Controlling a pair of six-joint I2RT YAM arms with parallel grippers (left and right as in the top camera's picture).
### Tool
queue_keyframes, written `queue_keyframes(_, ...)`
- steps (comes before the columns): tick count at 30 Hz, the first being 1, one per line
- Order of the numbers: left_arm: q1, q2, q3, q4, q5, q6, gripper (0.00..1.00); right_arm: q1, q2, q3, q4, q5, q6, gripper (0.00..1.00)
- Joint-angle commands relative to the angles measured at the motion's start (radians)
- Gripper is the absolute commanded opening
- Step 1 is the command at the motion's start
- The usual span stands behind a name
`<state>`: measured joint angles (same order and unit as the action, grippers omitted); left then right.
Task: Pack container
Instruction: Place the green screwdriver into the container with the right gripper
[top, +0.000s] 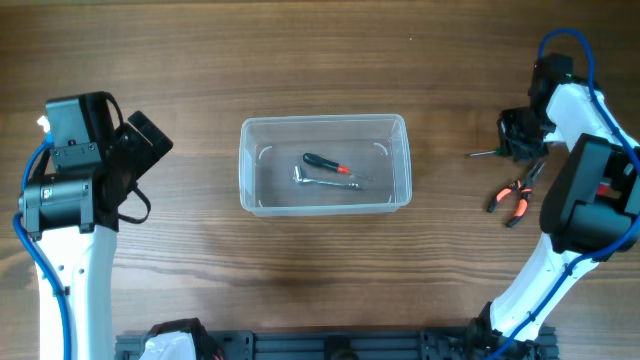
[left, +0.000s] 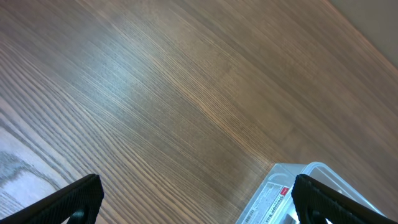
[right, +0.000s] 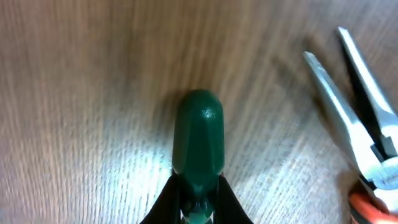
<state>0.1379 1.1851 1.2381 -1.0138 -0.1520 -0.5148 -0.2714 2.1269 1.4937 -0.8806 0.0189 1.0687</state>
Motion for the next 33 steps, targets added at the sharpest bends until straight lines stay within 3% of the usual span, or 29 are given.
queue_keyframes(1, 0.005, 0.003, 0.0, -0.001, 0.009, -0.014, 1.0, 0.003, 0.029, -0.024, 0.021, -0.117, -0.174, 0.04)
queue_keyframes(3, 0.005, 0.003, 0.0, -0.001, 0.01, -0.014, 1.0, 0.005, 0.027, -0.007, 0.015, -0.189, -0.275, 0.04)
queue_keyframes(5, 0.005, 0.003, 0.0, -0.001, 0.009, -0.014, 1.0, 0.011, 0.015, 0.017, 0.035, -0.277, -0.472, 0.04)
queue_keyframes(11, 0.005, 0.003, 0.0, 0.0, 0.009, -0.014, 1.0, 0.111, -0.188, 0.066, 0.093, -0.227, -0.78, 0.04)
queue_keyframes(14, 0.005, 0.003, 0.0, 0.0, 0.009, -0.014, 1.0, 0.209, -0.329, 0.088, 0.116, -0.159, -0.906, 0.04)
queue_keyframes(18, 0.005, 0.003, 0.0, 0.0, 0.009, -0.014, 1.0, 0.413, -0.457, 0.1, 0.11, -0.123, -1.187, 0.04)
queue_keyframes(21, 0.005, 0.003, 0.0, 0.0, 0.009, -0.014, 1.0, 0.535, -0.468, 0.1, 0.077, -0.157, -1.407, 0.04)
queue_keyframes(24, 0.005, 0.003, 0.0, 0.0, 0.009, -0.014, 1.0, 0.705, -0.448, 0.099, 0.023, -0.209, -1.747, 0.04)
queue_keyframes(28, 0.005, 0.003, 0.0, -0.001, 0.009, -0.014, 1.0, 0.84, -0.402, 0.089, 0.001, -0.254, -2.074, 0.04)
queue_keyframes(30, 0.005, 0.003, 0.0, -0.001, 0.009, -0.014, 1.0, 0.872, -0.351, 0.081, 0.006, -0.27, -2.143, 0.04)
queue_keyframes(33, 0.005, 0.003, 0.0, -0.001, 0.009, -0.014, 1.0, 0.883, -0.261, 0.081, 0.001, -0.323, -2.121, 0.04)
